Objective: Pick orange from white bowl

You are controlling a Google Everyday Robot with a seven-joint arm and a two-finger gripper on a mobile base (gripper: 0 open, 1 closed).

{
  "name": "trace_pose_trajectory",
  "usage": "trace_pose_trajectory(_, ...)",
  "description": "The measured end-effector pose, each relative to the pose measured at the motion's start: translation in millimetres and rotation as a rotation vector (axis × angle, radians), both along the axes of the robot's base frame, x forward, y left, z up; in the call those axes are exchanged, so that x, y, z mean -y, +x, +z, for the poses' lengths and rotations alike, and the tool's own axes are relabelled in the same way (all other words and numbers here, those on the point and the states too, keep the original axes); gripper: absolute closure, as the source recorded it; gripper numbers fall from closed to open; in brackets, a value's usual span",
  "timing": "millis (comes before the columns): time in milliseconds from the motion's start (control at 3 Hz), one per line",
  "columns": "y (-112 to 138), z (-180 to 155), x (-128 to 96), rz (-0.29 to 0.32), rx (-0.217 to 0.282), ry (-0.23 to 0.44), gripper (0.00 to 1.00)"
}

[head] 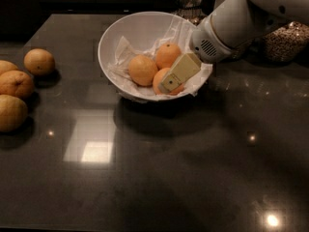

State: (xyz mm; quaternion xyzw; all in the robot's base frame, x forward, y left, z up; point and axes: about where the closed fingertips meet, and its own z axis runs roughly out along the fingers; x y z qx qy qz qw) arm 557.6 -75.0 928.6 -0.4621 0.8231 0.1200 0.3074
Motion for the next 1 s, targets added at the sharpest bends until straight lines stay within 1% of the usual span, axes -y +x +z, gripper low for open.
trace_pose_trajectory(667, 3.6, -2.4, -5.7, -0.011, 0.004, 0.012, 0.27)
trace_pose_trajectory(1000, 6.6, -7.2, -7.2, -0.029, 0.0, 0.008, 0.29)
